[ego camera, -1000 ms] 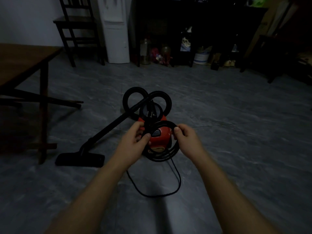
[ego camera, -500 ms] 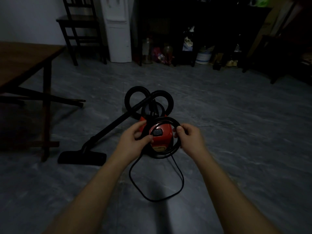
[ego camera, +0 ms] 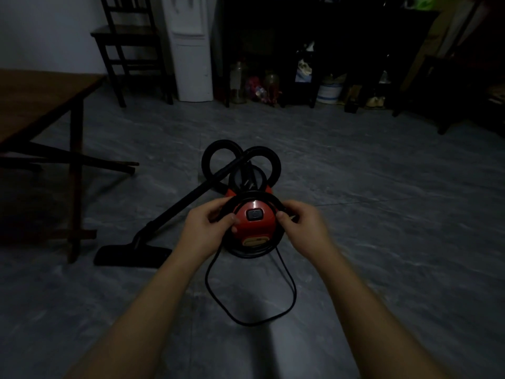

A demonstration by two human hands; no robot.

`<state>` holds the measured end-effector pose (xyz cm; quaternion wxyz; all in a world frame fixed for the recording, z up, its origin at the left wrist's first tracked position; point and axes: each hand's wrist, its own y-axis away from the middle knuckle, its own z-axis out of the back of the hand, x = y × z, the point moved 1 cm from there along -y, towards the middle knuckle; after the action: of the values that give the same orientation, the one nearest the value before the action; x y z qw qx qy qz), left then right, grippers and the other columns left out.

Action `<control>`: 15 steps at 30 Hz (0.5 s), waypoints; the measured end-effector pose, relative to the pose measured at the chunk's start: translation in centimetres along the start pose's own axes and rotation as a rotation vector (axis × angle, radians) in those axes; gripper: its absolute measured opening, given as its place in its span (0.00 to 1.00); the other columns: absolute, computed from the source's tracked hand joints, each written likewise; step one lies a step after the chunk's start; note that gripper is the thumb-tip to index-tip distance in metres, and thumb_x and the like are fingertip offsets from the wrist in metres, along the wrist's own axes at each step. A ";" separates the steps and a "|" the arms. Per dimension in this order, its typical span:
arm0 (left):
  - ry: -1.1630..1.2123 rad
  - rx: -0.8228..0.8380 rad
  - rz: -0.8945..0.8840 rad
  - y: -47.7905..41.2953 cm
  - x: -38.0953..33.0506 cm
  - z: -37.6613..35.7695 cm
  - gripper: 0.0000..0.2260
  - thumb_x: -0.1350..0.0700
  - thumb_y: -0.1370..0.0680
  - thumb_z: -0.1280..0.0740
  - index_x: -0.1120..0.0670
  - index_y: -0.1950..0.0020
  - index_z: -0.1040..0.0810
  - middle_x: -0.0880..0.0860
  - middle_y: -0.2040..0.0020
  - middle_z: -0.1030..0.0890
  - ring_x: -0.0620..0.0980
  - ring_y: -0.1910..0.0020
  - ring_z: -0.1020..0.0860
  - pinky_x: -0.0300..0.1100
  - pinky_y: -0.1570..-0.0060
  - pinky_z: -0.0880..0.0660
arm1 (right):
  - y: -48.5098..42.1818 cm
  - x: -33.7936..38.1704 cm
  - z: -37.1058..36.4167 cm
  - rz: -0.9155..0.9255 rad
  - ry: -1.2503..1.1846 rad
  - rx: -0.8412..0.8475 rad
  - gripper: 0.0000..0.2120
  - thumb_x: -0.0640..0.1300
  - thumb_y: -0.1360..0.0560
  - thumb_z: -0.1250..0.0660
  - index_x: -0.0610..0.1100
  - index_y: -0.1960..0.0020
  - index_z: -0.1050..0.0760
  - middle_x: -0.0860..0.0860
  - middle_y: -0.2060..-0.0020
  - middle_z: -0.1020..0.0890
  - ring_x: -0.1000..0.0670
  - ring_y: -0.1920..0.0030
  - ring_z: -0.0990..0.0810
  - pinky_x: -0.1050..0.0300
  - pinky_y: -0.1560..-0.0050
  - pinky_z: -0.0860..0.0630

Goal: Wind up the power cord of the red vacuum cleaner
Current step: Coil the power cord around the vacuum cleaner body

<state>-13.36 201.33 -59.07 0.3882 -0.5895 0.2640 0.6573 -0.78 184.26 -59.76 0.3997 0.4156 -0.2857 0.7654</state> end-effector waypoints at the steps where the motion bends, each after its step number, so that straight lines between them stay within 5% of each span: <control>1: 0.002 -0.008 0.014 0.0 0.1 0.0 0.14 0.67 0.24 0.30 0.55 0.41 0.18 0.51 0.56 0.15 0.44 0.63 0.18 0.37 0.56 0.21 | 0.1 -0.1 0.0 0.005 0.019 0.007 0.12 0.42 0.21 0.33 0.49 0.39 0.20 0.58 0.54 0.17 0.63 0.60 0.20 0.72 0.61 0.27; 8: -0.206 0.148 0.034 0.1 1.8 -0.6 0.18 0.68 0.25 0.32 0.49 0.42 0.17 0.47 0.54 0.16 0.38 0.63 0.20 0.31 0.58 0.25 | 0.4 1.3 0.0 0.217 0.125 -0.084 0.17 0.46 0.25 0.28 0.51 0.37 0.21 0.59 0.45 0.23 0.61 0.57 0.23 0.67 0.54 0.27; 12: -0.341 0.302 -0.027 0.5 2.1 -1.5 0.18 0.68 0.26 0.31 0.51 0.41 0.17 0.41 0.51 0.17 0.31 0.57 0.21 0.29 0.53 0.27 | 0.9 1.9 -1.1 0.246 0.125 0.126 0.16 0.42 0.26 0.27 0.47 0.39 0.19 0.54 0.45 0.19 0.63 0.52 0.21 0.70 0.51 0.26; 15: -0.322 0.301 -0.012 0.7 1.9 -1.8 0.15 0.66 0.26 0.30 0.52 0.42 0.16 0.43 0.52 0.16 0.32 0.58 0.20 0.30 0.55 0.27 | 1.2 1.6 -1.5 0.175 0.231 0.280 0.14 0.43 0.26 0.27 0.47 0.40 0.18 0.53 0.46 0.17 0.56 0.47 0.19 0.57 0.43 0.22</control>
<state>-12.92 199.87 -61.34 0.5128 -0.4138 0.2904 0.6939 -2.97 185.45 -59.22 0.2999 0.3504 -0.1636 0.8721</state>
